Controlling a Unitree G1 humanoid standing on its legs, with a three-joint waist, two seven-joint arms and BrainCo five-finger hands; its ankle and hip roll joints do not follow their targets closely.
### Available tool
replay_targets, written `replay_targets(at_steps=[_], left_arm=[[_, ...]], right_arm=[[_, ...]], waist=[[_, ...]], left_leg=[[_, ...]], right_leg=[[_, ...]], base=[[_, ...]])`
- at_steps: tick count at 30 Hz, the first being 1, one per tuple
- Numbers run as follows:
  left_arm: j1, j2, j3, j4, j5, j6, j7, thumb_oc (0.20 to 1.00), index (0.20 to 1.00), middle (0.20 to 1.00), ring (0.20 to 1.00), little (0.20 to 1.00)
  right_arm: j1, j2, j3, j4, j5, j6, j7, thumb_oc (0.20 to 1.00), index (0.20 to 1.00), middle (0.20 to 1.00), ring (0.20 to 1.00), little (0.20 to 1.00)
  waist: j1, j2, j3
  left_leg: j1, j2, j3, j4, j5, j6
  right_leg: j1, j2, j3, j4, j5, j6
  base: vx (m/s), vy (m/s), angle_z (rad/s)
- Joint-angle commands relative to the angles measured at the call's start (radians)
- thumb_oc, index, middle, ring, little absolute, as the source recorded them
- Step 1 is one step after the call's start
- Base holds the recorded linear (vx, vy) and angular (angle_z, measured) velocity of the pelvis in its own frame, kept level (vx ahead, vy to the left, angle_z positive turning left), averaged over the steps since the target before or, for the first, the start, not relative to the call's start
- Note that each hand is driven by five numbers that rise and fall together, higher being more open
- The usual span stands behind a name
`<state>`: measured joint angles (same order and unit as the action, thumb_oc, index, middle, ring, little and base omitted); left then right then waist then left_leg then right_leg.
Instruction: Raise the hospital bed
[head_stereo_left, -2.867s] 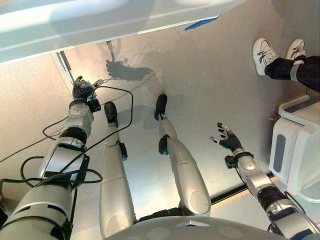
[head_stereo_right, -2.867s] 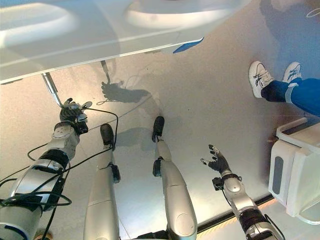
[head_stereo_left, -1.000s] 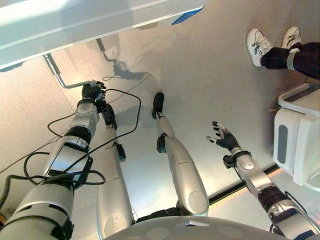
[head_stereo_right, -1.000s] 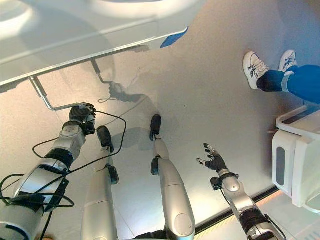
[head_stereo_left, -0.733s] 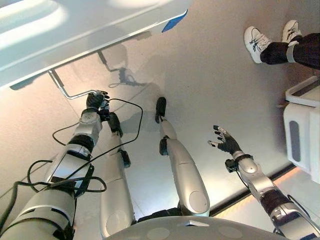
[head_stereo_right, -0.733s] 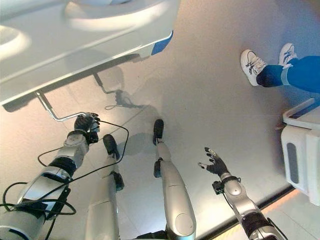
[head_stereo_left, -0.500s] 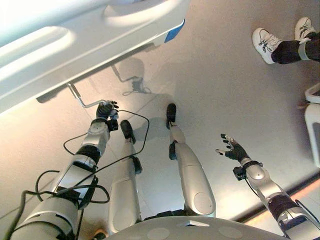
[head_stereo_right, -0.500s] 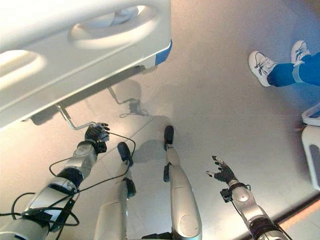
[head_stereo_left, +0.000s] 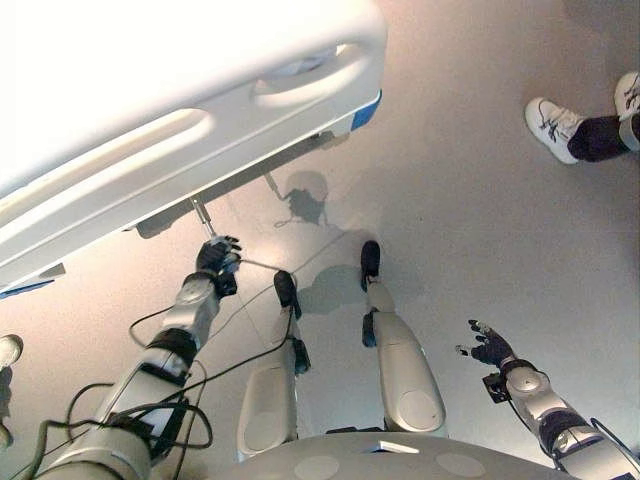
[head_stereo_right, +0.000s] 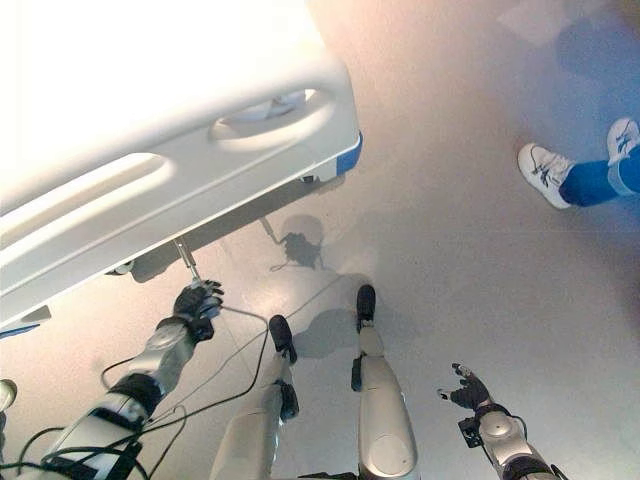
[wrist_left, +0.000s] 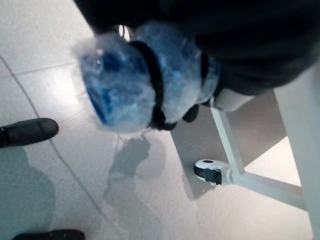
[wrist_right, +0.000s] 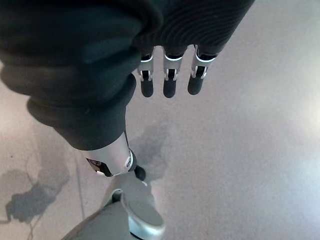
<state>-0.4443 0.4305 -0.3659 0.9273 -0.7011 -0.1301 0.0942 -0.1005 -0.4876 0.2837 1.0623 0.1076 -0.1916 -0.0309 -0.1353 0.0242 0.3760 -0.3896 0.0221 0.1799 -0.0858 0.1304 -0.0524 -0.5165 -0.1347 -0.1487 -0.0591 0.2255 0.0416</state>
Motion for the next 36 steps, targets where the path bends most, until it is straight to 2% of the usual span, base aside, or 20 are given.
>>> replay_targets(at_steps=[1,10,15,16,18,21,24,35,36], left_arm=[[0.039,-0.062,-0.052,-0.226,0.056,-0.097,-0.106,0.2,0.2,0.2,0.2,0.2],[0.133,0.022,0.003,-0.35,0.022,-0.1,-0.114,0.2,0.2,0.2,0.2,0.2],[0.146,0.03,0.014,-0.365,0.017,-0.1,-0.111,0.2,0.2,0.2,0.2,0.2],[0.201,0.073,0.046,-0.43,0.003,-0.1,-0.119,0.2,0.2,0.2,0.2,0.2],[0.229,0.096,0.065,-0.461,-0.004,-0.102,-0.123,0.2,0.2,0.2,0.2,0.2],[0.23,0.096,0.065,-0.462,-0.004,-0.101,-0.123,0.2,0.2,0.2,0.2,0.2],[0.29,0.134,0.11,-0.503,-0.015,-0.102,-0.12,0.2,0.2,0.2,0.2,0.2],[0.335,0.177,0.142,-0.536,-0.022,-0.103,-0.119,0.2,0.2,0.2,0.2,0.2],[0.347,0.191,0.151,-0.553,-0.023,-0.104,-0.117,0.2,0.2,0.2,0.2,0.2]], right_arm=[[0.069,-0.035,0.0,0.012,0.011,0.006,-0.001,1.0,1.0,1.0,1.0,1.0],[0.075,-0.017,-0.001,-0.011,0.015,0.01,0.009,1.0,1.0,1.0,1.0,1.0],[0.076,-0.015,-0.002,-0.014,0.015,0.01,0.009,1.0,1.0,1.0,1.0,1.0],[0.083,-0.013,-0.01,-0.017,0.015,0.011,0.013,1.0,1.0,1.0,1.0,1.0],[0.088,-0.015,-0.012,-0.034,0.015,0.009,0.016,1.0,1.0,1.0,1.0,1.0],[0.088,-0.015,-0.012,-0.034,0.015,0.009,0.016,1.0,1.0,1.0,1.0,1.0],[0.09,-0.009,-0.011,-0.049,0.016,0.008,0.018,1.0,1.0,1.0,1.0,1.0],[0.103,-0.007,-0.007,-0.081,0.014,0.002,0.022,1.0,1.0,1.0,1.0,1.0],[0.109,-0.008,-0.002,-0.097,0.01,-0.001,0.023,1.0,1.0,1.0,1.0,1.0]], waist=[[0.006,0.001,-0.078],[0.036,-0.033,-0.09],[0.04,-0.038,-0.09],[0.056,-0.054,-0.09],[0.063,-0.06,-0.086],[0.063,-0.06,-0.087],[0.081,-0.077,-0.079],[0.099,-0.1,-0.069],[0.105,-0.11,-0.065]], left_leg=[[-0.074,-0.035,-0.047,0.065,-0.016,0.017],[-0.079,-0.039,-0.064,0.076,-0.018,0.024],[-0.082,-0.04,-0.068,0.077,-0.017,0.025],[-0.09,-0.042,-0.076,0.08,-0.016,0.027],[-0.094,-0.042,-0.08,0.081,-0.014,0.028],[-0.094,-0.042,-0.08,0.081,-0.014,0.028],[-0.102,-0.045,-0.09,0.079,-0.012,0.031],[-0.115,-0.049,-0.101,0.072,-0.008,0.036],[-0.12,-0.05,-0.105,0.069,-0.005,0.037]], right_leg=[[0.011,0.05,-0.006,0.1,-0.102,0.044],[0.034,0.043,-0.026,0.074,-0.088,0.053],[0.038,0.042,-0.029,0.07,-0.085,0.055],[0.043,0.037,-0.043,0.062,-0.081,0.059],[0.043,0.035,-0.048,0.061,-0.079,0.061],[0.043,0.035,-0.048,0.061,-0.079,0.061],[0.047,0.031,-0.066,0.051,-0.073,0.067],[0.045,0.025,-0.082,0.043,-0.064,0.074],[0.044,0.024,-0.088,0.039,-0.059,0.078]], base=[[0.0,0.0,0.0],[-0.01,0.017,0.11],[0.0,0.012,0.06],[0.01,0.045,0.07],[0.0,0.037,0.09],[0.0,0.01,0.06],[0.0,0.037,0.04],[0.0,0.024,0.04],[0.0,0.0,0.0]])
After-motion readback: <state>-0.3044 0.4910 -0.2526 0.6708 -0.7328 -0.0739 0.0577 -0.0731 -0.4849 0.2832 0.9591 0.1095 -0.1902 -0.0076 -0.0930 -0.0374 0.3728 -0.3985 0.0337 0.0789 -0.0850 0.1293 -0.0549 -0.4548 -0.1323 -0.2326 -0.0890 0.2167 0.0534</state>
